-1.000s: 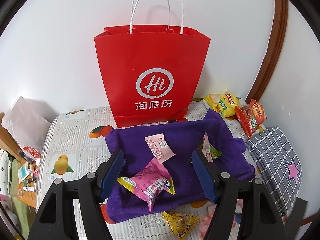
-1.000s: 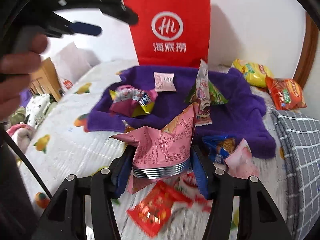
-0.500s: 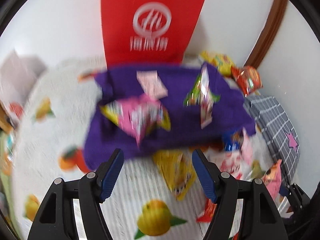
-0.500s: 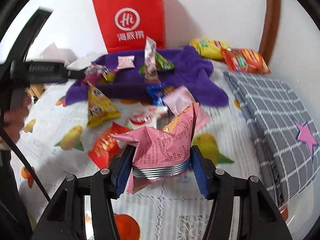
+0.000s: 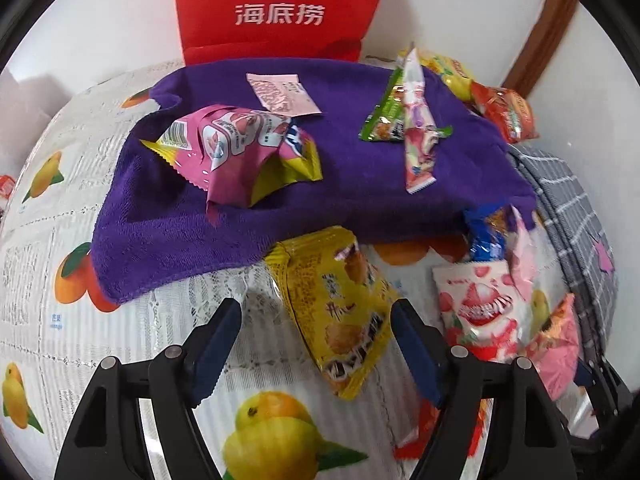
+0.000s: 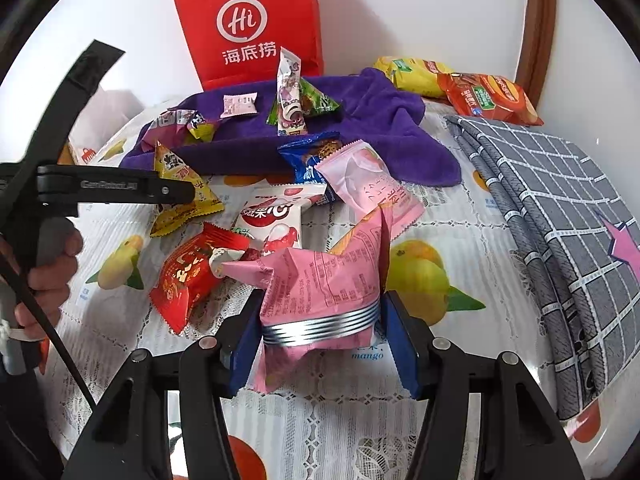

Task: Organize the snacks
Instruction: 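Grasp the yellow snack bag with the left tool while the right tool lifts the pink bag, then carry the yellow bag and pink bag in both tools over the purple towel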

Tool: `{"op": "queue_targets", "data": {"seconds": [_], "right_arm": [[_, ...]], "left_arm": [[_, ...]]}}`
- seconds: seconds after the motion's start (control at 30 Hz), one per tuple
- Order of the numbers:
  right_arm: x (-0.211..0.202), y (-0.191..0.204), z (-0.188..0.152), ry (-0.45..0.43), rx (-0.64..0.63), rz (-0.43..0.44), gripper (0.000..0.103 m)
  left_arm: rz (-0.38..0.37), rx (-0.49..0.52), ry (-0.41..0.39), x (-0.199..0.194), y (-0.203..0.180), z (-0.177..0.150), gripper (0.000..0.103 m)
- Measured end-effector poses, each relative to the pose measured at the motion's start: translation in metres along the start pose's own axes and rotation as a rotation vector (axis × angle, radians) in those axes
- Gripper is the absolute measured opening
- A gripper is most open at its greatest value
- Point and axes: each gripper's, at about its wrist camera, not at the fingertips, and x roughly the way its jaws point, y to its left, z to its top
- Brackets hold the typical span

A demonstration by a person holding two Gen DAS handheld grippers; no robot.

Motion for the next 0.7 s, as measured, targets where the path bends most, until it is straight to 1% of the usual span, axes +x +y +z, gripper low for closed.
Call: {"op": "queue_targets", "data": {"seconds": [0.07, 0.1, 0.13, 0.17, 0.2, 0.33, 0.4, 0.5, 0.6, 0.7], "right_arm": [[0.001, -0.002, 0.0, 0.001, 0.01, 0.01, 0.058], [0.001, -0.003, 0.0, 0.0, 0.01, 0.013, 0.058], [0.001, -0.003, 0.0, 0.0, 0.009, 0.013, 0.058], [0.001, -0.002, 0.0, 0.0, 0.008, 0.013, 0.058], [0.001, -0.002, 0.0, 0.001, 0.008, 0.011, 0.058], [-0.002, -0.001, 0.003, 0.008, 0.014, 0.02, 0.057], [-0.006, -0.001, 0.005, 0.009, 0.019, 0.027, 0.056], [-0.02, -0.001, 0.01, -0.021, 0.016, 0.021, 0.056], [-0.038, 0.0, 0.022, -0.064, 0.016, 0.025, 0.056], [-0.056, 0.001, 0.042, -0.104, 0.015, 0.011, 0.056]], "left_arm": [[0.022, 0.0, -0.015, 0.004, -0.001, -0.001, 0.074], [0.022, 0.006, -0.021, 0.004, -0.002, -0.001, 0.067], [0.006, 0.011, -0.027, 0.004, -0.003, -0.002, 0.062], [-0.016, 0.011, -0.026, 0.004, -0.004, -0.002, 0.05], [-0.04, 0.009, -0.023, 0.003, -0.004, -0.002, 0.048], [-0.015, 0.027, -0.016, -0.003, -0.009, -0.007, 0.046], [-0.022, 0.023, -0.013, -0.007, -0.01, -0.01, 0.046], [-0.044, 0.019, -0.032, -0.026, -0.007, -0.016, 0.046], [-0.067, 0.01, -0.062, -0.05, -0.002, -0.015, 0.046], [-0.044, 0.017, -0.12, -0.077, 0.003, -0.009, 0.046]]}}
